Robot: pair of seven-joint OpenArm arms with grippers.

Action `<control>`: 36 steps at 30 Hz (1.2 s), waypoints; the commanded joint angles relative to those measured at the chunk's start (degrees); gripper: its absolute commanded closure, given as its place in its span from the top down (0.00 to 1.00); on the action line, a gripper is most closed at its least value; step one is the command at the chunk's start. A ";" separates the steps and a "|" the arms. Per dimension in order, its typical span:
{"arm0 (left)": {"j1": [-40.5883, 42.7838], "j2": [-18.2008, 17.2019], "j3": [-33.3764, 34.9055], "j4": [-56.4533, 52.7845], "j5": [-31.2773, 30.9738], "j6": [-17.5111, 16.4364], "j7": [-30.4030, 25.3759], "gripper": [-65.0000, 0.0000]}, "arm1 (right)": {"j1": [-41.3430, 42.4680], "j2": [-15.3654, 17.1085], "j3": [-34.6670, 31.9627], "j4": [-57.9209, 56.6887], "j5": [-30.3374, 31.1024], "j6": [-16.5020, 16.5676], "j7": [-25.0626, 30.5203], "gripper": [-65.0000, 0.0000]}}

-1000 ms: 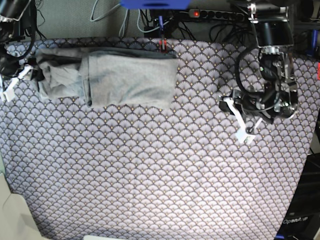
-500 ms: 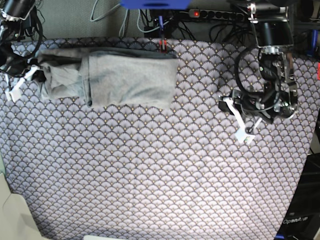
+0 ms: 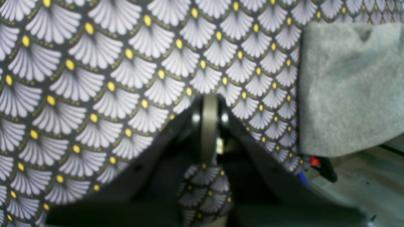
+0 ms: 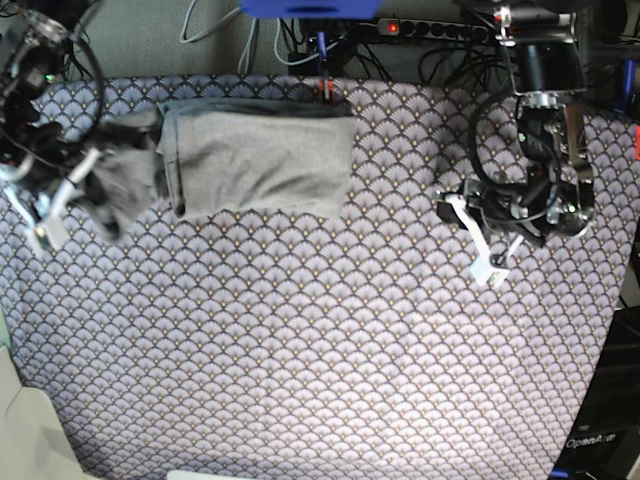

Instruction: Fold the T-shirt properly

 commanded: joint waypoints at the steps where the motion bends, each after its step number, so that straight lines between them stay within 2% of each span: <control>1: -1.03 -0.61 -0.13 0.71 -0.73 0.01 -0.60 0.00 | 0.95 -0.62 -0.45 0.87 0.80 0.19 0.73 0.01; 9: -0.94 -0.61 -0.13 0.71 -0.73 -0.08 -0.60 0.00 | 2.00 -8.45 -9.59 1.05 0.80 0.19 0.73 0.01; 14: -0.94 -0.61 -0.13 0.71 -0.73 -0.08 -0.60 0.00 | 1.74 -11.52 -14.78 1.22 0.89 0.19 0.73 0.01; 19: -0.94 -0.61 -0.13 0.71 -0.73 0.01 -0.60 0.00 | -0.99 -12.40 -17.59 1.31 0.89 0.19 0.73 0.01; 25: -0.94 -0.34 -0.13 0.71 -0.73 0.01 -0.60 0.00 | -4.42 -10.47 -17.77 1.31 4.76 0.19 1.21 0.01; 28: -1.03 -0.34 -0.13 0.71 -0.73 0.10 -0.60 0.00 | -3.98 -12.14 -20.76 1.31 6.43 0.19 1.21 0.01; 36: -0.86 -0.70 -0.05 0.71 -0.73 0.10 -0.60 0.00 | -1.51 -17.15 -27.35 0.96 6.34 0.19 3.06 0.01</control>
